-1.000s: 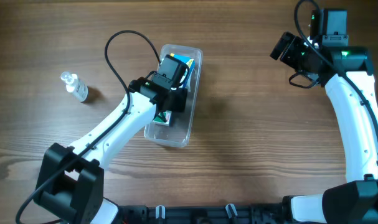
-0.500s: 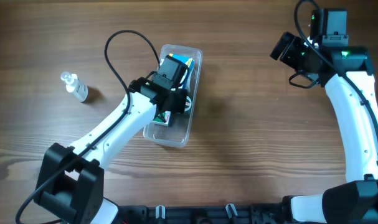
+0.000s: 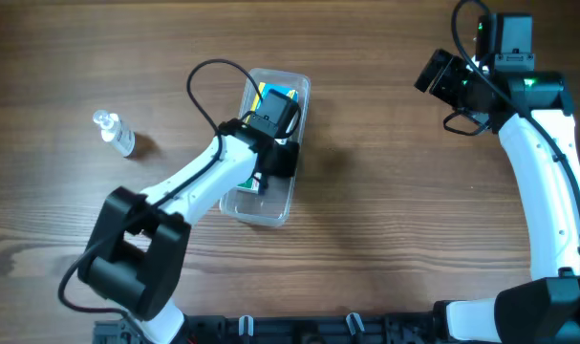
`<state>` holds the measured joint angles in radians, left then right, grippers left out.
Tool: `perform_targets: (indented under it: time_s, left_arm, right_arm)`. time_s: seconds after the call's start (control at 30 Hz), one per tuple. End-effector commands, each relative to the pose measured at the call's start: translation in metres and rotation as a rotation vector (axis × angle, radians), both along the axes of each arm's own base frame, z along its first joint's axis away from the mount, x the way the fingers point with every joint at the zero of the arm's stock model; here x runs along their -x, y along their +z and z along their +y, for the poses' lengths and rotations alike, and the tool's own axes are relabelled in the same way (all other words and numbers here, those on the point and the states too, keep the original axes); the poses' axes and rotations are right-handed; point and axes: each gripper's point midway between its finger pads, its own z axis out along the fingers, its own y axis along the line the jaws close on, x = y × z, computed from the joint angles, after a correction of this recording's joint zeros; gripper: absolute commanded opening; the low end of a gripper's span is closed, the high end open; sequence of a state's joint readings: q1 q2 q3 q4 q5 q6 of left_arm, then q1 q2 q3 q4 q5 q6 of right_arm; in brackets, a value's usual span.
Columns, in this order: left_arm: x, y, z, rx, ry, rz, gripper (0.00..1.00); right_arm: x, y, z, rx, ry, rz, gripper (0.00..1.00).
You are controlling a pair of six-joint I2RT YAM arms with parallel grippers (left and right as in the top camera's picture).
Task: Pack container
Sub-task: 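Lower the Zam-Buk tin into the container beside the Panadol box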
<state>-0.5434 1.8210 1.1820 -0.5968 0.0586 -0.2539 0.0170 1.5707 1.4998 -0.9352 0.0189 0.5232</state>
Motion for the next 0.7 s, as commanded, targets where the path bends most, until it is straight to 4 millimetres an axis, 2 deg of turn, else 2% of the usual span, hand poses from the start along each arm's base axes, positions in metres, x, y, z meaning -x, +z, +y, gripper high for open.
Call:
perform_targets:
  time_s: [0.0,0.1,0.23,0.33,0.5,0.57,0.67]
  left_arm:
    - [0.003,-0.021,-0.003,-0.011,0.011,0.053,0.38]
    - [0.003,-0.024,-0.004,-0.007,0.013,0.061,0.35]
    - [-0.001,-0.009,-0.008,0.027,0.031,0.033,0.33]
    - [-0.002,0.013,-0.004,0.032,0.038,-0.014,0.36]
    - [-0.006,0.047,0.023,-0.060,0.090,-0.116,0.44]
    - [-0.006,0.048,0.024,-0.060,0.086,-0.122,0.45]
    - [-0.008,0.027,0.021,-0.078,0.087,-0.089,0.44]
  right_arm:
    - [-0.001,-0.004,0.003,-0.011,0.008,0.012,1.00]
    - [-0.001,-0.004,0.003,-0.011,0.008,0.012,1.00]
    - [-0.001,-0.004,0.003,-0.011,0.008,0.012,1.00]
    - [-0.001,-0.004,0.003,-0.011,0.008,0.012,1.00]
    - [-0.001,-0.004,0.003,-0.011,0.008,0.012,1.00]
    - [-0.001,-0.004,0.003,-0.011,0.008,0.012,1.00]
    - [-0.001,-0.004,0.003,-0.011,0.008,0.012,1.00]
